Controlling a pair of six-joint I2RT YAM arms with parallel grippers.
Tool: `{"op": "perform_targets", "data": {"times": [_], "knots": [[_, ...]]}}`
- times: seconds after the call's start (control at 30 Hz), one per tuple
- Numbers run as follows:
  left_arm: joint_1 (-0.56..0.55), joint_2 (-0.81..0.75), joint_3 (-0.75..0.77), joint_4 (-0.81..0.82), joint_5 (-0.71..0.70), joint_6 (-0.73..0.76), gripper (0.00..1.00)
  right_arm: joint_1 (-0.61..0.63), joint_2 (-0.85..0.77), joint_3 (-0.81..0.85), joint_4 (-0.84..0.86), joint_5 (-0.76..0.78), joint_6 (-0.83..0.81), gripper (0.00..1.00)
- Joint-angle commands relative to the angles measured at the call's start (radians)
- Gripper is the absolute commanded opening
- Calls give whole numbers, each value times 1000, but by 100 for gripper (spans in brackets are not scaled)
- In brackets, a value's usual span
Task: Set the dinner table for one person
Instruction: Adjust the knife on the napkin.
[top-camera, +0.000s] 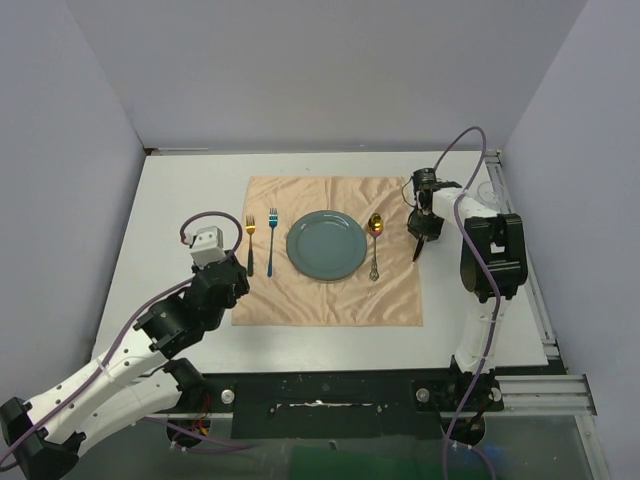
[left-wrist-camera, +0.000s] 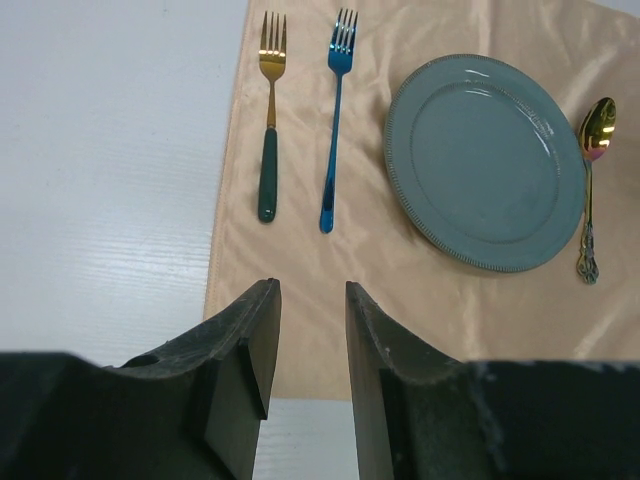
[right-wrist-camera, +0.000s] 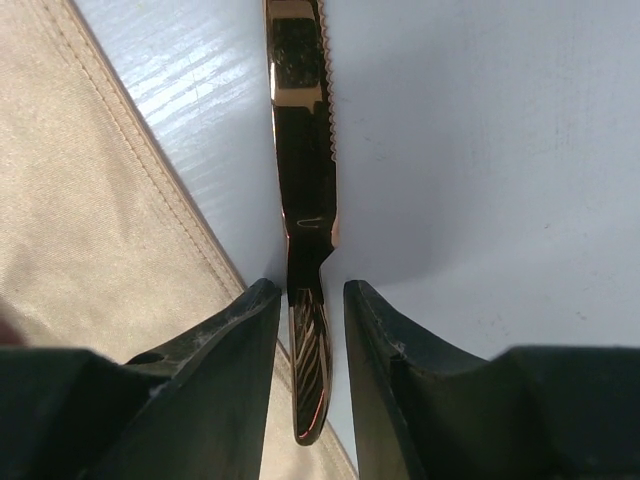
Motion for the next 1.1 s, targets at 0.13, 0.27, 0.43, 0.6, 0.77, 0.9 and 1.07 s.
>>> {"op": "perform_targets", "data": {"times": [0.13,0.27,0.43,0.6,0.77,0.9,1.07], "knots": [[-1,-29,10,2,-31,-3,31,-5,58,-37,55,-44,21,23],[-1,-33,10,-2,-33,-5,31,-7,71,-50,65,-52,20,19],[-1,-37,12,-5,-35,-8,31,-12,75,-73,87,-66,19,1],[-1,-35,9,-5,-36,-10,31,-12,48,-120,124,-63,13,0],[-1,-23,3,2,-33,-10,31,-12,-70,-198,181,-69,11,0],[-1,-9,-1,6,-33,-11,31,2,-168,-202,153,-57,-6,0],[-1,2,-4,12,-33,-12,31,39,-264,-190,119,-39,-21,0]]}}
